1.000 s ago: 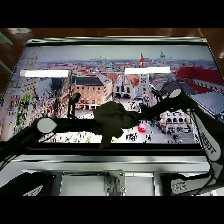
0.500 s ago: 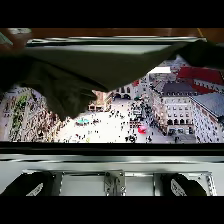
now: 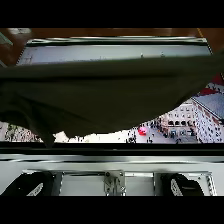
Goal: Fold the shirts.
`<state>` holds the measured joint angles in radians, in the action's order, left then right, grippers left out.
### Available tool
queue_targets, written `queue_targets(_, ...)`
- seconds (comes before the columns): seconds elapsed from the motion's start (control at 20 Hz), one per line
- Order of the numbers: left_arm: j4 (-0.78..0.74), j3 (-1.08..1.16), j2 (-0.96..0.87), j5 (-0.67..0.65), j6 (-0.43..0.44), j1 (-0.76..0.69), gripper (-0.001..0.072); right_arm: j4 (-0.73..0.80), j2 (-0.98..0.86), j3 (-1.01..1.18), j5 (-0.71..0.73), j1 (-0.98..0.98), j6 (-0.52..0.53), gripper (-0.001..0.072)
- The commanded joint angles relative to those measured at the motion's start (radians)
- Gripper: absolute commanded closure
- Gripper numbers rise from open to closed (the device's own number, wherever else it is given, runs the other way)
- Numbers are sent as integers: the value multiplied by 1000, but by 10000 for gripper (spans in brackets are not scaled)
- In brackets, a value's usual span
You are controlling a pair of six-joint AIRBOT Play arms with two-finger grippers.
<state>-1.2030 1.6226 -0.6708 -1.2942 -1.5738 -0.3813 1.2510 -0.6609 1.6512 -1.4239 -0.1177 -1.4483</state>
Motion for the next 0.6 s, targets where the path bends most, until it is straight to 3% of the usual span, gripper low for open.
queue_targets(0.0, -32, -54, -15, -77, -10, 1, 671, 83, -24, -57, -302, -1, -18, 658)
queue_targets(0.15, -150, -164, -69, -63, -19, 1, 671, 87, -73, -219, -305, -1, -18, 658)
queue_targets(0.25, -212, -237, -143, 61, -97, 3, 671, 85, -115, -353, -218, -1, -20, 658)
queue_targets(0.55, -70, -294, -602, 438, -105, 3, 671, -35, -394, -639, 109, 1, -40, 658)
